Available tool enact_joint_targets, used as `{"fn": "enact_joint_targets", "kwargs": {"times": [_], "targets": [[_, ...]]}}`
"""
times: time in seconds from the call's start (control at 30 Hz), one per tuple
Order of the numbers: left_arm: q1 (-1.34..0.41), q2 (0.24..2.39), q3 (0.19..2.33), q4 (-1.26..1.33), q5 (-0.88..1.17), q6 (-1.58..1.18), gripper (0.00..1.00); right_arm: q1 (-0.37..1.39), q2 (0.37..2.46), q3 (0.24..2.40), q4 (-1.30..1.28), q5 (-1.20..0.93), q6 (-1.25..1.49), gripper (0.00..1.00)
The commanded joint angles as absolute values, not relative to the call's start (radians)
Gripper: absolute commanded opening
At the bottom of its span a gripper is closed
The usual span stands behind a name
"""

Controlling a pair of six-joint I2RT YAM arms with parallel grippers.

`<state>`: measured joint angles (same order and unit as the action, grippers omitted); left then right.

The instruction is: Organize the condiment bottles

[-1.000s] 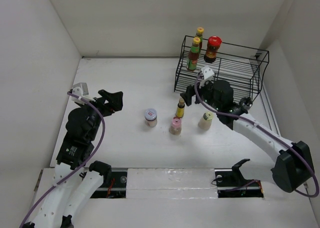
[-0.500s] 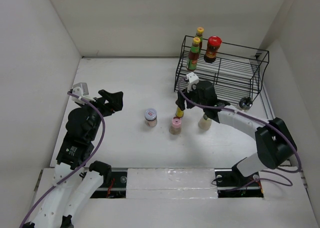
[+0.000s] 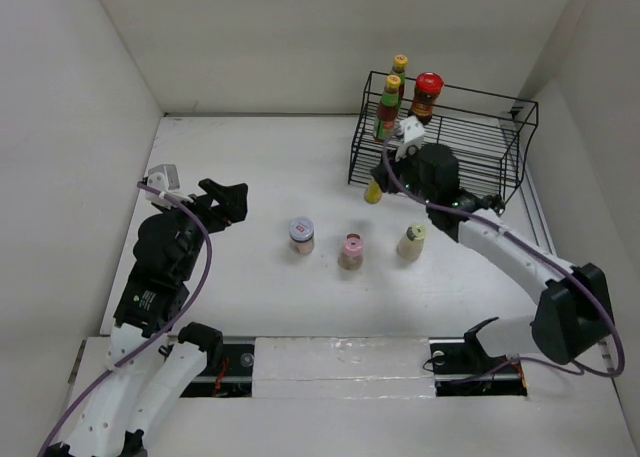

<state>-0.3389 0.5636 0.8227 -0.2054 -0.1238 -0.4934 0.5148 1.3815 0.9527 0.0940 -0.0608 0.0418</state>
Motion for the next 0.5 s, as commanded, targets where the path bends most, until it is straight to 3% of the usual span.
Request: {"fn": "enact_joint_targets", "kwargs": {"times": [0.0,0.17,0.47], "targets": [[-0.336,0.561,0.824,-0.152,-0.106,-0.477,0.89,0.425,1.269,1.109,0.213,-0.038,0.034,0.17],[-0.336,0.552,0.824,-0.152,-0.106,-0.477,0.89,0.237,1.282,1.288,0.213,-0.066,0.034,0.17],[-0.336,0.552,0.824,-0.152,-0.117,-0.477,0.89,0.011,1.574,1.695,0.100,-0.156,0.034,0.15]]}}
